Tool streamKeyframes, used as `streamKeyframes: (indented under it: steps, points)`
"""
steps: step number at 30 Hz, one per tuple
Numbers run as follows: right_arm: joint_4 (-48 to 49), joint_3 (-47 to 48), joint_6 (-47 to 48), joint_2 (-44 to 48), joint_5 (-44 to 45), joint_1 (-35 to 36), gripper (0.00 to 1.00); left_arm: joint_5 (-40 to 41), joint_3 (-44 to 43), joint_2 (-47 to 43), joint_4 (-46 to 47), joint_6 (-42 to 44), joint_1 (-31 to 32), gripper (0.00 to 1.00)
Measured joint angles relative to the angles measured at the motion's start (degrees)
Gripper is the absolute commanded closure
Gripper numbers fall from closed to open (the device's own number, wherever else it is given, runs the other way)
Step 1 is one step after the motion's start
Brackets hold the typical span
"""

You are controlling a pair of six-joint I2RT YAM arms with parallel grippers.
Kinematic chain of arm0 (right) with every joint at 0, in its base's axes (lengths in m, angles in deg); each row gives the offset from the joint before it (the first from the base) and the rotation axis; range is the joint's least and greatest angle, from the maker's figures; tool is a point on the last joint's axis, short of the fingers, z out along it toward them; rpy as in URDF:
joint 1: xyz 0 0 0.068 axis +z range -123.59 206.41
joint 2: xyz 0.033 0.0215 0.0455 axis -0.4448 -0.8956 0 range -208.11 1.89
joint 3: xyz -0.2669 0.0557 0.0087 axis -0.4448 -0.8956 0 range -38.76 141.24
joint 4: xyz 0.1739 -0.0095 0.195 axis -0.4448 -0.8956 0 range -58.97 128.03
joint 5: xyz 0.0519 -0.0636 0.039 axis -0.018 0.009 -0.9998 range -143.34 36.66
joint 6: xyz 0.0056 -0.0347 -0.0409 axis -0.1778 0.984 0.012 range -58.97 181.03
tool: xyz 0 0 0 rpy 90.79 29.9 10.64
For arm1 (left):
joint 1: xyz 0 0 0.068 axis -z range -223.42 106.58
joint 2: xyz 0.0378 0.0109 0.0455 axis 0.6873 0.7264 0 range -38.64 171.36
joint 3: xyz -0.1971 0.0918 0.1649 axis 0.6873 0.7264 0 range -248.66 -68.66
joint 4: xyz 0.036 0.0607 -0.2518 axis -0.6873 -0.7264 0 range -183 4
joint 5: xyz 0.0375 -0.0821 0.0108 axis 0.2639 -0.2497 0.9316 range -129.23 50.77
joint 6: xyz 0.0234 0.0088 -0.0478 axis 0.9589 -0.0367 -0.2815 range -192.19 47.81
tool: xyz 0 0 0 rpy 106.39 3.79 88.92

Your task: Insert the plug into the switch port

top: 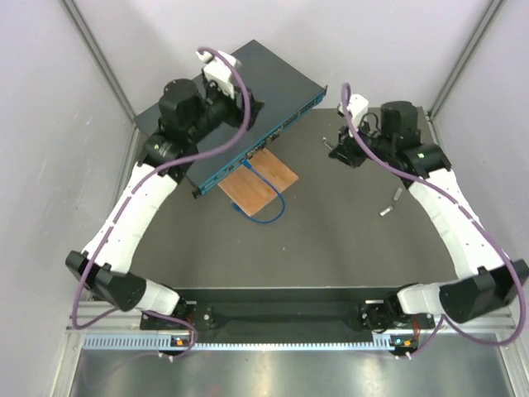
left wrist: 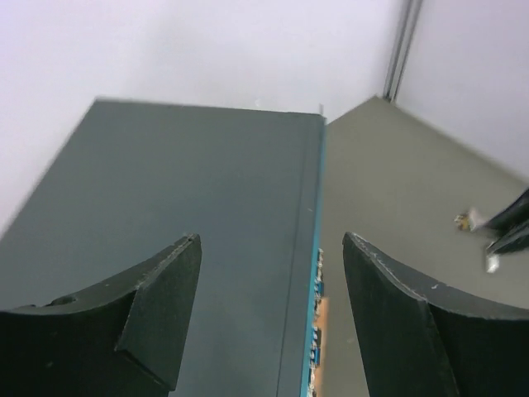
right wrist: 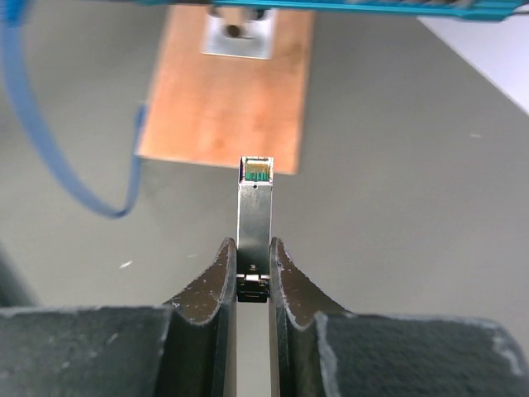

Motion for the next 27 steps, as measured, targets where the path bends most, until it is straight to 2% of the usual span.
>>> streamKeyframes:
  steps: [2, 6, 11, 15, 19, 27]
  points:
    - [0.0, 2.4, 0.5, -2.8, 2.9, 0.8, 1.0, -1.1, -2.5, 2.7, -0.4, -8.4, -4.3, 0.28]
    - [-0.7, 6.8, 1.4, -8.9, 9.6, 4.8, 1.0, -3.0, -3.5, 6.0, -2.7, -18.5, -7.7, 0.32]
    - [-0.8, 12.2, 1.7, -15.3, 15.0, 10.3, 1.0, -5.8, -3.5, 9.4, -5.4, -26.8, -12.8, 0.41]
    - [-1.0, 16.3, 0.9, -19.5, 17.4, 12.1, 1.0, -7.0, -3.5, 10.4, -6.6, -29.7, -15.5, 0.51]
    - [-1.1, 18.6, -0.6, -22.1, 19.4, 12.8, 1.0, -8.0, -3.2, 10.4, -6.5, -30.9, -15.3, 0.58]
    - [-2.5, 22.2, -2.7, -25.5, 21.9, 15.6, 1.0, -8.8, -2.0, 10.4, -6.6, -31.8, -15.1, 0.59]
